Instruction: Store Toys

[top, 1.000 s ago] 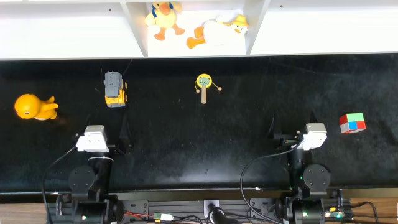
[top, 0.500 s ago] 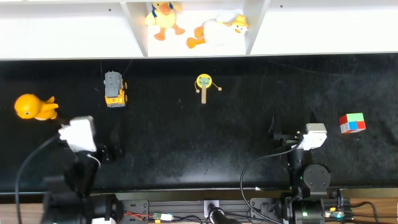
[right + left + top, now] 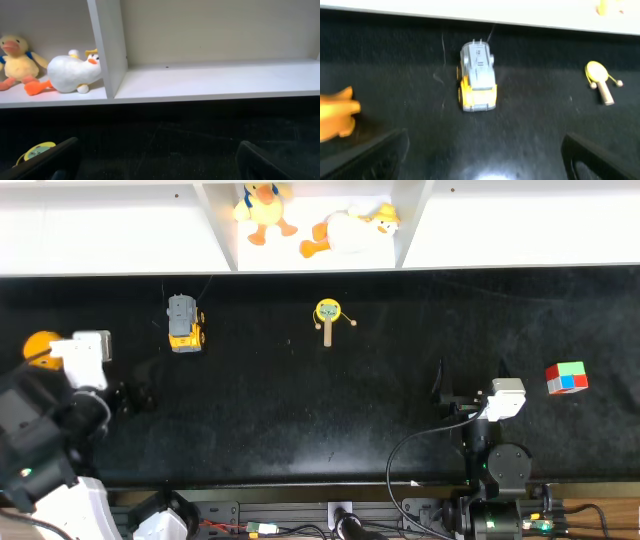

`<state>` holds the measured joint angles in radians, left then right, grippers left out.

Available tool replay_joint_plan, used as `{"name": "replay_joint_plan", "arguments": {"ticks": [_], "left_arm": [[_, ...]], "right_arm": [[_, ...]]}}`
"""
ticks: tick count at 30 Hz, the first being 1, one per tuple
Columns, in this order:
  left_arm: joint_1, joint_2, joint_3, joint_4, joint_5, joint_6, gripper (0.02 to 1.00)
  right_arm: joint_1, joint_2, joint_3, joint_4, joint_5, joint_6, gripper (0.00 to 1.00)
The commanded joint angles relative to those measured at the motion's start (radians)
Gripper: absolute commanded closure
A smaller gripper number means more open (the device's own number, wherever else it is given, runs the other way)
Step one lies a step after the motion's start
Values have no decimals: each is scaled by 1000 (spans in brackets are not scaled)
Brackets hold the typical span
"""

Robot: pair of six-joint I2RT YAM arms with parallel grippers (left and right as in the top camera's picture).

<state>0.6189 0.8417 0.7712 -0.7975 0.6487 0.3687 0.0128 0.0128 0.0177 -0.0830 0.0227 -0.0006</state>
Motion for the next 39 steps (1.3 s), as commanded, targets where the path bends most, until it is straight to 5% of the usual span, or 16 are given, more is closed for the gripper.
{"name": "replay_joint_plan", "arguments": {"ticks": [1,12,18,28,39], "left_arm": [[199,0,29,-139,175,341,25],[463,111,168,-506,197,849,23],[617,225,283,-517,206,809,20],[653,423,378,-438,253,809,20],[542,716,626,-395,69,748,20]], "right_arm": [[0,-8,-13,5,-6,1,5],[0,-8,-13,5,-6,1,5],[0,-8,-13,5,-6,1,5],[0,-8,-13,5,-6,1,5],[0,-8,-13,5,-7,1,7]]}}
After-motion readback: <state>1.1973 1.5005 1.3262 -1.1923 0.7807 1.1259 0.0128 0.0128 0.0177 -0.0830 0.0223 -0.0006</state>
